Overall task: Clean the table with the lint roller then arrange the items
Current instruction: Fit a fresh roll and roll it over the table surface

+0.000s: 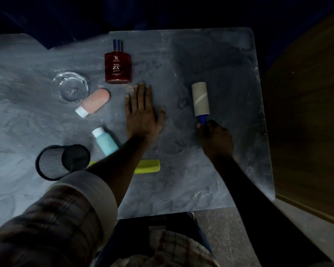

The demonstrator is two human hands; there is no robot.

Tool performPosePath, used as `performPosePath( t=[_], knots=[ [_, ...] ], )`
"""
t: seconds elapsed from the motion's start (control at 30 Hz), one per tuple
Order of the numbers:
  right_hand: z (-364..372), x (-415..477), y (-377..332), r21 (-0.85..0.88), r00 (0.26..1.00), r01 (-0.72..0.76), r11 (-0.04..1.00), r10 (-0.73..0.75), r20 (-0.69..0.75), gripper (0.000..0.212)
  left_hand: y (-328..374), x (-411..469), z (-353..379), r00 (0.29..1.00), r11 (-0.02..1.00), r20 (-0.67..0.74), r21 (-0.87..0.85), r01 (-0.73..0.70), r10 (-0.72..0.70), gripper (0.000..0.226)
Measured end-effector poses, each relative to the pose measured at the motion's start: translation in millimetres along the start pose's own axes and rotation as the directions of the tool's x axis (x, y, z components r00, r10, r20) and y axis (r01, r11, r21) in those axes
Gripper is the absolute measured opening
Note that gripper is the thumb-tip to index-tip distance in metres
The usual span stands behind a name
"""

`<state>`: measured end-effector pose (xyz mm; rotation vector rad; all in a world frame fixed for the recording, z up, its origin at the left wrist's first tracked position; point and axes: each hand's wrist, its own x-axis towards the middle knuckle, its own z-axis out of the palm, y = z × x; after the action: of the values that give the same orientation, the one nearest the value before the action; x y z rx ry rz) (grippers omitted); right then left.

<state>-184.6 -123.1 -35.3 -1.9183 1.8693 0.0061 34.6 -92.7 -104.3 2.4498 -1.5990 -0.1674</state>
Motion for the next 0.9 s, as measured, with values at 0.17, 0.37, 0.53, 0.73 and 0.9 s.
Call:
performPosePath(
  t=[0.17,0.37,0.53,0.73,0.9],
  knots=[
    [21,-15,-32,-0.029,0.994,0.111,0.993,-0.111,0.024,0.038,-2,-1,-1,1.000,1.000,0.020,0.007,-0.013,0.013,0.090],
    [31,-21,-44,-0.010,0.986,0.164,0.986,-0.163,0.046,0.039,-3,-3,-5,0.998,1.000,0.059,-0.019,-0.013,0.014,0.080],
    [31,-19,-41,0.020,0.988,0.151,0.988,-0.151,0.028,0.037,-2,-3,-8,0.997,1.000,0.082,-0.002,-0.003,0.003,0.076],
    [15,-1,-9,0.036,0.999,0.035,0.999,-0.034,-0.032,0.041,-2,-3,-9,0.999,1.000,0.048,0.009,-0.002,0.001,0.079],
    [-8,17,36,0.087,0.989,-0.139,0.987,0.142,-0.033,0.042,-5,-3,-2,1.000,1.000,0.003,0.019,-0.012,0.012,0.080]
  ],
)
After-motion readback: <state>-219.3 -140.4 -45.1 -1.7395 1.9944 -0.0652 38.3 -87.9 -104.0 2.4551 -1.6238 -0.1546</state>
